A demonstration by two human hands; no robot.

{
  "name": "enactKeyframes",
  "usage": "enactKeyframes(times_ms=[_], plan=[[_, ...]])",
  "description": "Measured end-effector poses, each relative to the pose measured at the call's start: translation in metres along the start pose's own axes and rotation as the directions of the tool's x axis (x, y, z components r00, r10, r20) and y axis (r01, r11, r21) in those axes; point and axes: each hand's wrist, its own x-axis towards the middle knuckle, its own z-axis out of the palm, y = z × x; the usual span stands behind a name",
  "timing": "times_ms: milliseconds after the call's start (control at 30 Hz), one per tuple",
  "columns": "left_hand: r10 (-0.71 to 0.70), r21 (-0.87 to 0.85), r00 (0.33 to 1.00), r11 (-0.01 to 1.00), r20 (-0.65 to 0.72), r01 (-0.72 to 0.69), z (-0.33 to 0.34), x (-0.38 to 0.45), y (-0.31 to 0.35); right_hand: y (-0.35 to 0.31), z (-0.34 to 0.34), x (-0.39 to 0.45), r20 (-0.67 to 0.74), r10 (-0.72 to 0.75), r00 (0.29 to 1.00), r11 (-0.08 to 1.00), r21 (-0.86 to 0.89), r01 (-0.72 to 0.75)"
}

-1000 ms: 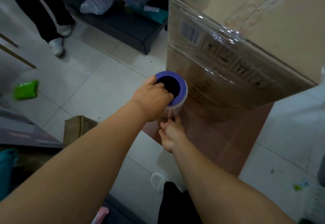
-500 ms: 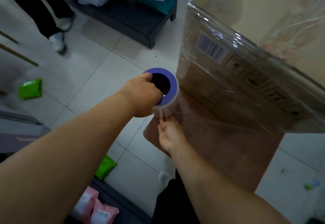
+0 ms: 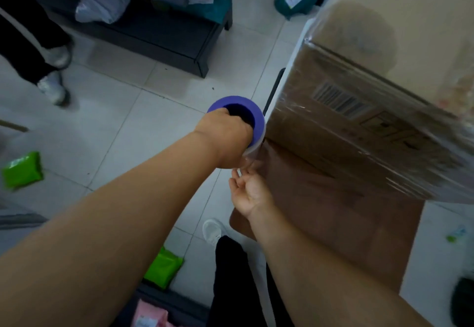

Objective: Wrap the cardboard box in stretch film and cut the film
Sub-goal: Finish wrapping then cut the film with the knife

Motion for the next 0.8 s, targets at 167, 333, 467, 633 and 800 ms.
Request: enactKeyframes(times_ms=[167,333,467,633,800], plan=[[0.049,-0.045,0.998,0.998,0.025,-0.048,0.003,0.015,-0.016,0.006,0.016,0.014,-0.058,-0.021,0.998,0.993,0.113,0.027],[0.038,-0.139,0.999,0.99,0.039,-0.032,0.006,0.032,-0.03,0.006,0.029,0.035,-0.074,-0.035,0.997,0.987,0.155,0.046],[0.03,-0.187,0.999,0.982,0.027,-0.024,0.003,0.049,-0.039,0.004,0.04,0.049,-0.049,-0.084,0.995,0.98,0.177,0.092],[0.106,-0.127,0.994,0.986,0.001,-0.105,-0.001,0.072,-0.047,-0.006,0.048,0.061,-0.062,-0.119,0.991,0.961,0.242,0.13],[0.245,-0.024,0.97,0.969,0.0,-0.245,-0.009,0.09,-0.072,-0.012,0.067,0.08,-0.101,-0.156,0.983,0.928,0.326,0.181]])
